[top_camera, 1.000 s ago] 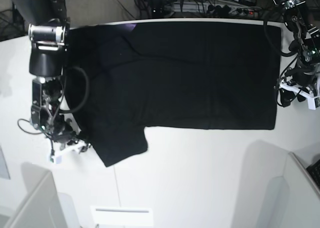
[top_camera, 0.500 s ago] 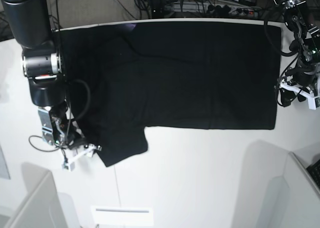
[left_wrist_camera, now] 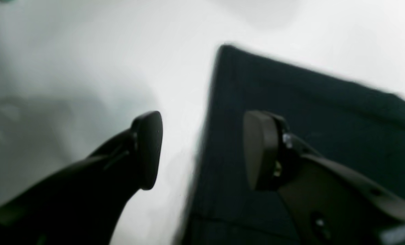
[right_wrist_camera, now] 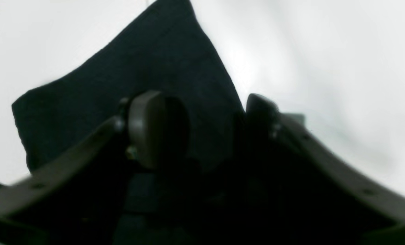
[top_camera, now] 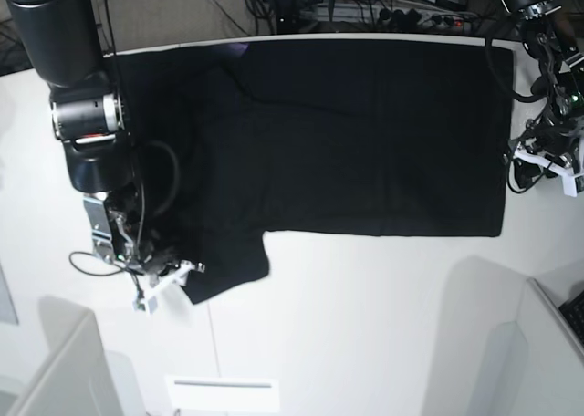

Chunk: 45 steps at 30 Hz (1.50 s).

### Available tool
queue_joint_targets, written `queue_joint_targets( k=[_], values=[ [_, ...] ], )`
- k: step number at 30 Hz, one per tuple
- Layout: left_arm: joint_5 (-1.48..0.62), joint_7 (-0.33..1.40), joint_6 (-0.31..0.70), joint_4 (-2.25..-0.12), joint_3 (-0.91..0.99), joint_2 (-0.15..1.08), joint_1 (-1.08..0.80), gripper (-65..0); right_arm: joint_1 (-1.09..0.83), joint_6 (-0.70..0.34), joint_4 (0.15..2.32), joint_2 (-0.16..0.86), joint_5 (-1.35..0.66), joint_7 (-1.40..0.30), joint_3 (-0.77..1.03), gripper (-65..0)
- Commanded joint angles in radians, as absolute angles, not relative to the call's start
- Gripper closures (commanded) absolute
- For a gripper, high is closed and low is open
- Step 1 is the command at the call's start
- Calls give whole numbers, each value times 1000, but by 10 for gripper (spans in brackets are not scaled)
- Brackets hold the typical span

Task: Fold the T-shirt properly
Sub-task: 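Move both grippers down to the hem corners of the shirt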

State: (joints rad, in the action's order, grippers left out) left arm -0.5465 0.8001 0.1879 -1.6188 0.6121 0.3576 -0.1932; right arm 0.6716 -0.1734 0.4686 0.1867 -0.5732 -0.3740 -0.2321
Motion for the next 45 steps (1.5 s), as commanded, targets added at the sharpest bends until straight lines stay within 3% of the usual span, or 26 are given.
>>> queue_joint_targets(
  k=[1,3,4,7,13,21,28,45],
  values=[
    [-553,773,191,-1598,622,380,-162,-354,680,-176,473,188,-576,-398,-234,-197],
    [-553,769,193,-1535,618,400,-119,-355,679,-171,473,188,-576,-397,-234,-27],
    [-553,769,193,-1512,613,418,-99,-355,677,-170,473,188,-576,-397,-228,0],
    [-553,768,193,-1442,567,453,-27,-365,677,-168,467,191,-578,-400,-225,0],
    [-553,768,193,-1248,449,515,147,-515,677,-168,470,191,-578,-403,-225,0],
    [-553,737,193,-1009,259,526,351,-517,677,-168,472,189,-578,-404,-225,0],
    [-553,673,191,-854,133,522,421,-517,676,-168,472,193,-578,-404,-225,0],
    [-553,671,193,-829,125,469,421,-515,676,-168,472,188,-578,-404,-225,0]
  ],
)
